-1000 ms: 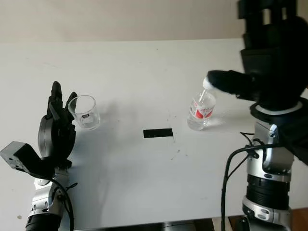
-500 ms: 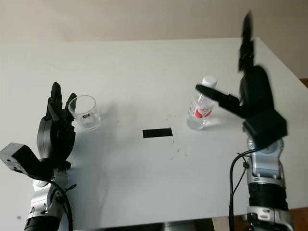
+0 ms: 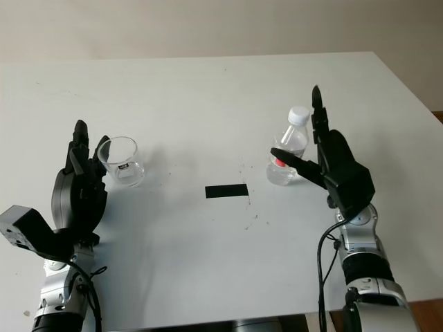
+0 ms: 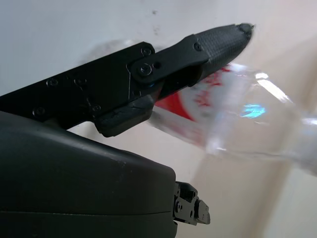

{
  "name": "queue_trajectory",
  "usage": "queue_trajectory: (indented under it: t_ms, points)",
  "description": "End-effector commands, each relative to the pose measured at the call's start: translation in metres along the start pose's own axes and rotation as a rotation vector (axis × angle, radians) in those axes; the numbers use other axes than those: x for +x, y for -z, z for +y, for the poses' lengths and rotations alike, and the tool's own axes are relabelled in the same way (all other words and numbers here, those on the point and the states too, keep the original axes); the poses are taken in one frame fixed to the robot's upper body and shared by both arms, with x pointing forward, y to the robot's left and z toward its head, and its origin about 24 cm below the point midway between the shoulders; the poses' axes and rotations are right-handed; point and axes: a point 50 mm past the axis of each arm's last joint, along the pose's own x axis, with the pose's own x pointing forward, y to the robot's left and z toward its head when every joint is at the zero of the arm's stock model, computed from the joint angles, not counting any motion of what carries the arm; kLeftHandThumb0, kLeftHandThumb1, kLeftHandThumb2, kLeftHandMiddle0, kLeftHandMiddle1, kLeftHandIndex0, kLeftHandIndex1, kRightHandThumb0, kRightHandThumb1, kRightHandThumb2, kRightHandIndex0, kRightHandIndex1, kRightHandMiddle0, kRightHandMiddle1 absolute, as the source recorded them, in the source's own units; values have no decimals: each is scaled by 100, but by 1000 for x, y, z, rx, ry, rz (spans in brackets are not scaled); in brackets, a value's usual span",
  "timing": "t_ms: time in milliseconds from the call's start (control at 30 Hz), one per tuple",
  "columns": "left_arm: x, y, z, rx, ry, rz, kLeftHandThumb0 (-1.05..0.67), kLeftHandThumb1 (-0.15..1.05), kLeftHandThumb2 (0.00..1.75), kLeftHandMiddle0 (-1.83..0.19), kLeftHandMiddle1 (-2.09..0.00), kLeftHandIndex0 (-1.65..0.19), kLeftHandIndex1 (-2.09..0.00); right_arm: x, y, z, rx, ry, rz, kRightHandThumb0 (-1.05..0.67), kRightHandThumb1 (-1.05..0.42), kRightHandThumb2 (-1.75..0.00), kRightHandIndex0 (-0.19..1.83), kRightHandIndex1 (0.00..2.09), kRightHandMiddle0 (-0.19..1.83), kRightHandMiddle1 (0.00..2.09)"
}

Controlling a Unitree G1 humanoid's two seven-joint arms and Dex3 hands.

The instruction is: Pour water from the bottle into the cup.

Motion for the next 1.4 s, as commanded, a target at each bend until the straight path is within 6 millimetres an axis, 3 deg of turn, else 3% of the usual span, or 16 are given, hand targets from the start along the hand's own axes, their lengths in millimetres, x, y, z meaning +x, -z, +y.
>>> queue_trajectory:
  t_ms: [0,300,600,1233,1367]
  points:
    - [-2,-3,5,7,-3,-4,-85,105,71,19,-50,5,0,1,4,5,11,-2,26,-100,-103,-6,-19,0,-19,0]
    - [-2,-4,3,0,-1,-4,-86,105,70,19,-49,7,0,-2,17,10,64,-22,95,-97,-104,-6,-19,0,-19,0]
    - [-1,-1,1,0,-3,0,-85,105,72,19,-48,7,0,-2,15,16,141,-69,63,-91,-99,-4,-19,0,-19,0]
    - [0,0,-3,5,4,-15,-86,105,72,19,-47,7,0,10,-11,30,204,-138,-100,-88,-95,-5,-19,0,-18,4]
    - [1,0,-5,3,5,-22,-86,105,72,19,-48,7,0,13,-12,32,228,-67,-90,-78,-92,-4,-14,4,-8,8]
